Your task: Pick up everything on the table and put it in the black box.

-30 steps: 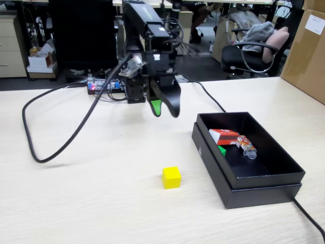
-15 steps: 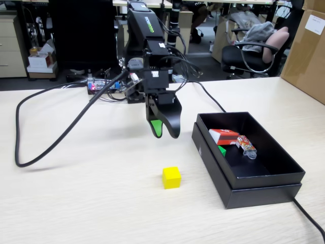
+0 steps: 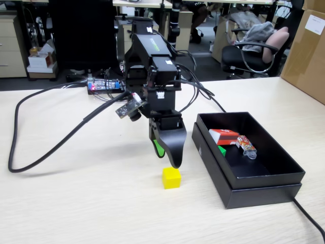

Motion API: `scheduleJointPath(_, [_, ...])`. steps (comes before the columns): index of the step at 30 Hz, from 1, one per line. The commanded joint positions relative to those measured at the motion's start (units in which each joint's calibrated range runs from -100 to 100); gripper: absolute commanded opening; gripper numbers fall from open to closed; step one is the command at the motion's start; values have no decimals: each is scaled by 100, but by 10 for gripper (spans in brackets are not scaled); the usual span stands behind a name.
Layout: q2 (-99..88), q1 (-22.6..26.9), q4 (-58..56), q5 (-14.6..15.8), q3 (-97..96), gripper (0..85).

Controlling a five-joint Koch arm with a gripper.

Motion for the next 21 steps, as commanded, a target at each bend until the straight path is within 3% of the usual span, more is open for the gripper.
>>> scheduleJointPath(1, [165, -10, -97, 20, 699, 471])
scheduleJointPath(19, [1565, -10, -97, 34, 1814, 416])
scheduleJointPath(21, [1703, -15, -97, 34, 1941, 324])
